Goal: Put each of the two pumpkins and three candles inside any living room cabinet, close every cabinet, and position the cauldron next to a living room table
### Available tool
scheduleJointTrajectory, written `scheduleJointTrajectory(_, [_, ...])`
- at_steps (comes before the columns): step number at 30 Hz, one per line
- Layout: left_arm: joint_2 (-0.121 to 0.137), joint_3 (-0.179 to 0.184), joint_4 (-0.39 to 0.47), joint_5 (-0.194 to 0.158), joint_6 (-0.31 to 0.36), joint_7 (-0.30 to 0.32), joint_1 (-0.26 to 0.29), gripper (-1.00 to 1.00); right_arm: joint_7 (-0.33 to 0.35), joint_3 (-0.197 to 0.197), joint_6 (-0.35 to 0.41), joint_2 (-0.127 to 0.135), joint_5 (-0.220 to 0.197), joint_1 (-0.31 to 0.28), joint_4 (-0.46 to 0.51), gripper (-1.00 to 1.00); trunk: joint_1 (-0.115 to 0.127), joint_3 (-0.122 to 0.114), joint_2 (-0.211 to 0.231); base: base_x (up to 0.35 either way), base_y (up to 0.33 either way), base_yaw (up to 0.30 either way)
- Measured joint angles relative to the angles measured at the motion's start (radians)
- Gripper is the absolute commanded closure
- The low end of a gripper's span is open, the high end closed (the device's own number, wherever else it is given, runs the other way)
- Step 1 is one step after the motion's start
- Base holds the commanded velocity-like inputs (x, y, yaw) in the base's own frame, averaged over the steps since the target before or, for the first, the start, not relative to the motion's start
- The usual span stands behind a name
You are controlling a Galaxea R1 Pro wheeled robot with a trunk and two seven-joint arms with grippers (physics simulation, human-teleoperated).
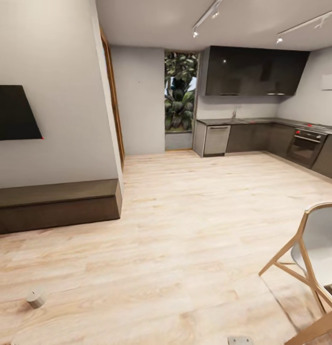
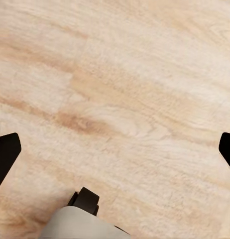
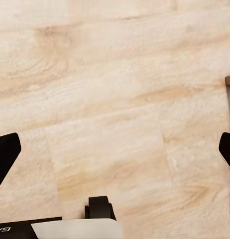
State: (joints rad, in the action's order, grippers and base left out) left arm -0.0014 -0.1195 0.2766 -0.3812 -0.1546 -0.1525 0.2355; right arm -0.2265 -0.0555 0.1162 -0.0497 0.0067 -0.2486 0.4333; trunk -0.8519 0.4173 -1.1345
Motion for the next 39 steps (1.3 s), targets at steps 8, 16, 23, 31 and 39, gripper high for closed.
scheduleJointTrajectory(8, [0.0,0.0,0.0,0.0,0.0,0.0,0.0,-1.0,0.0,0.0,0.0,0.0,-0.001,0.0,0.0,-1.0,0.0,0.0,0.0,0.333,0.0,0.28])
scheduleJointTrajectory(16, [0.0,0.001,0.0,-0.001,0.0,0.001,0.0,-1.0,0.0,0.0,0.0,0.0,-0.001,0.0,0.002,-1.0,0.0,0.0,0.0,0.333,0.0,0.092])
scheduleJointTrajectory(23, [0.0,0.001,0.0,0.0,0.0,0.001,0.0,-1.0,0.001,0.0,0.0,0.0,-0.001,0.0,0.003,-1.0,0.0,0.0,0.0,0.333,0.055,0.003])
scheduleJointTrajectory(31, [0.0,0.001,0.0,0.0,0.0,0.001,0.0,-1.0,0.001,0.0,0.0,0.0,-0.001,0.0,0.004,-1.0,0.0,0.0,0.0,0.33,0.15,-0.001])
scheduleJointTrajectory(39, [0.0,0.001,0.0,0.0,0.0,0.001,0.0,-1.0,0.002,0.0,0.0,0.0,-0.001,0.0,0.005,-1.0,0.0,0.002,0.0,0.328,0.135,-0.036])
